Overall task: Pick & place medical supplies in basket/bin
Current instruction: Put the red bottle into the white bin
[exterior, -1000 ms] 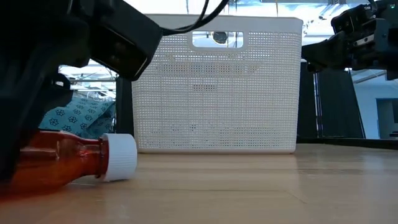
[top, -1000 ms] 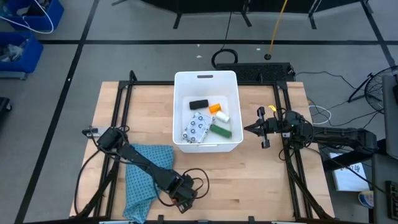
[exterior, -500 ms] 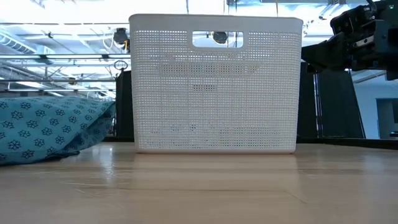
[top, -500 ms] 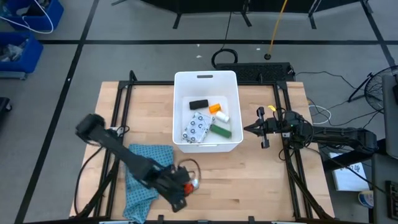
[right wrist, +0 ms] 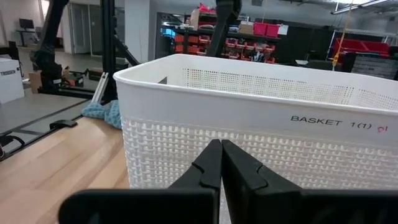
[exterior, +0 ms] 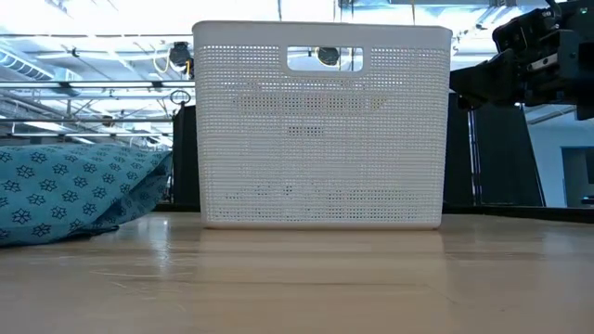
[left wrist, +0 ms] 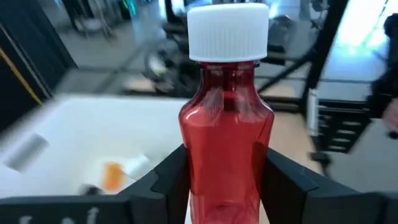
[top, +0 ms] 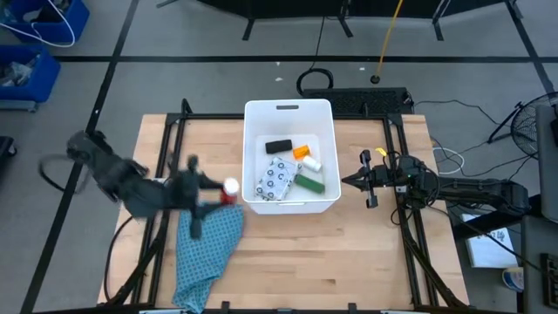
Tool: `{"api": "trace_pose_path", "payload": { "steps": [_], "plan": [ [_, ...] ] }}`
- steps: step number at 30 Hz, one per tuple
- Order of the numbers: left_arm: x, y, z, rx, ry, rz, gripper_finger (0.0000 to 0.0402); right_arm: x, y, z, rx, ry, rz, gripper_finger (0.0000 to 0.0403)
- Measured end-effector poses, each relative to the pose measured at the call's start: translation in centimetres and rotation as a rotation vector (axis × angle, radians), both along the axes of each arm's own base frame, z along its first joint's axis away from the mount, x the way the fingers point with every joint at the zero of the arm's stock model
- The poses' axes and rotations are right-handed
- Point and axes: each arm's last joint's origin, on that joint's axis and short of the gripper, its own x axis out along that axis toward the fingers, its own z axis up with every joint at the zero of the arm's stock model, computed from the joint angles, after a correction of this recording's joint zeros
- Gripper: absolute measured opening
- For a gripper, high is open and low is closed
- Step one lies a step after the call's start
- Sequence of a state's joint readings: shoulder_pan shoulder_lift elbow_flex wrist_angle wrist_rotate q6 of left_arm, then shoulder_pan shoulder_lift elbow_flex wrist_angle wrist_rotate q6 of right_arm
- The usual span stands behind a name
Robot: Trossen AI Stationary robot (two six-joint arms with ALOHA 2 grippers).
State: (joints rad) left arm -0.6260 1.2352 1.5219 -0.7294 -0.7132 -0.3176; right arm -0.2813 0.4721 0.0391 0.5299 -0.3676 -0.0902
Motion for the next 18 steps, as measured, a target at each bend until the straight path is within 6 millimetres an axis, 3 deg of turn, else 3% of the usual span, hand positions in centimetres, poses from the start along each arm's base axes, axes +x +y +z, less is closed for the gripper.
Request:
{"api": "trace_pose_path", "payload": {
  "steps": [5, 10, 14, 18],
  "plan": [
    [-2.5, 3.2, 2.0, 0.158, -0.046, -0.005, 0.0155, 0.0, 0.0, -0.1, 0.003, 0.010, 0.000, 0.0000],
    [-3.7, 6.0, 2.3, 0.250, -0.043, -0.051, 0.0161, 0.0, 0.0, -0.1, 0.004, 0.013, 0.000, 0.0000],
    [-3.7, 8.6, 1.3, 0.263, -0.036, -0.061, 0.0156, 0.0, 0.0, -0.3, 0.008, 0.026, 0.000, 0.0000],
    [-3.6, 10.7, -1.6, 0.272, -0.047, -0.117, 0.0150, 0.0, 0.0, -0.4, 0.020, 0.039, 0.000, 0.0000]
  ]
}}
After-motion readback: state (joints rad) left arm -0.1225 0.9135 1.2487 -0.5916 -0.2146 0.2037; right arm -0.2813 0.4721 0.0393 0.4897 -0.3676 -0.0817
